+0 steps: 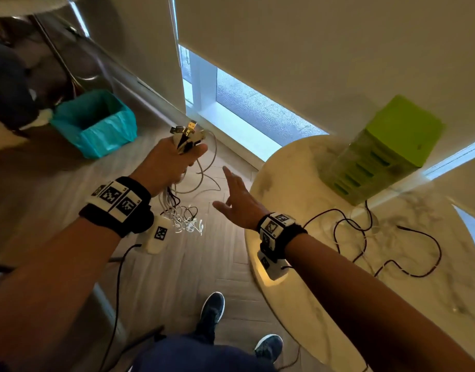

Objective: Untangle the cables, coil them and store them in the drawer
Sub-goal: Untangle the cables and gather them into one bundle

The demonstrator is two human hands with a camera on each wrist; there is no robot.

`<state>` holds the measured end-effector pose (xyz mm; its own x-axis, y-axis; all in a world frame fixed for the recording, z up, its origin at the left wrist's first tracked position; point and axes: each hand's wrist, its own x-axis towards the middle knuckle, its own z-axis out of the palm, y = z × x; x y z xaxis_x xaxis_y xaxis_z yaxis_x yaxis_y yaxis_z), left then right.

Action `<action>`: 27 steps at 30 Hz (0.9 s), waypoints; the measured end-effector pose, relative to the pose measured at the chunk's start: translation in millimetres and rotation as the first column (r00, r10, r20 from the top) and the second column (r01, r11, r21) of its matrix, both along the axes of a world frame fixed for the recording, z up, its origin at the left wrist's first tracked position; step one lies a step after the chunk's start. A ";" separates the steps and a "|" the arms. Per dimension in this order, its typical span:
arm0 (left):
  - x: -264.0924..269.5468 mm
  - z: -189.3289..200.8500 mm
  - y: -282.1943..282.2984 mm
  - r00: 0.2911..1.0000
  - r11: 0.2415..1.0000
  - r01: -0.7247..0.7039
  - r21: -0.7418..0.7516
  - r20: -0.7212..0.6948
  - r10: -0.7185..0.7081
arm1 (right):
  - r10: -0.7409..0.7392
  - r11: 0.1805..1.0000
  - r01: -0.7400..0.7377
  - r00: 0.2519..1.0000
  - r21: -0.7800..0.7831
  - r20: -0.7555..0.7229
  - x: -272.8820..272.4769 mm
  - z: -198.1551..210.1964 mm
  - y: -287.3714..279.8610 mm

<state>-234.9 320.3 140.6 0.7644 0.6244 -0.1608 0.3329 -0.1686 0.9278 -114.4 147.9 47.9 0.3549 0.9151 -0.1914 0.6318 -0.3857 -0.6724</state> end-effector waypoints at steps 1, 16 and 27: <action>-2.7 -0.6 -0.2 0.998 0.999 0.044 0.027 -0.035 -0.043 | -0.027 0.995 0.029 0.999 0.099 -0.016 -0.5 6.6 9.1; -13.2 -3.6 4.6 0.965 0.979 0.202 0.001 -0.169 -0.199 | -0.067 0.929 0.134 0.978 0.344 -0.200 16.4 16.1 54.1; -3.5 -20.9 18.5 0.928 0.897 -0.302 -0.321 0.115 0.354 | 0.169 0.813 -0.168 0.984 -0.558 -0.050 33.9 -13.5 33.3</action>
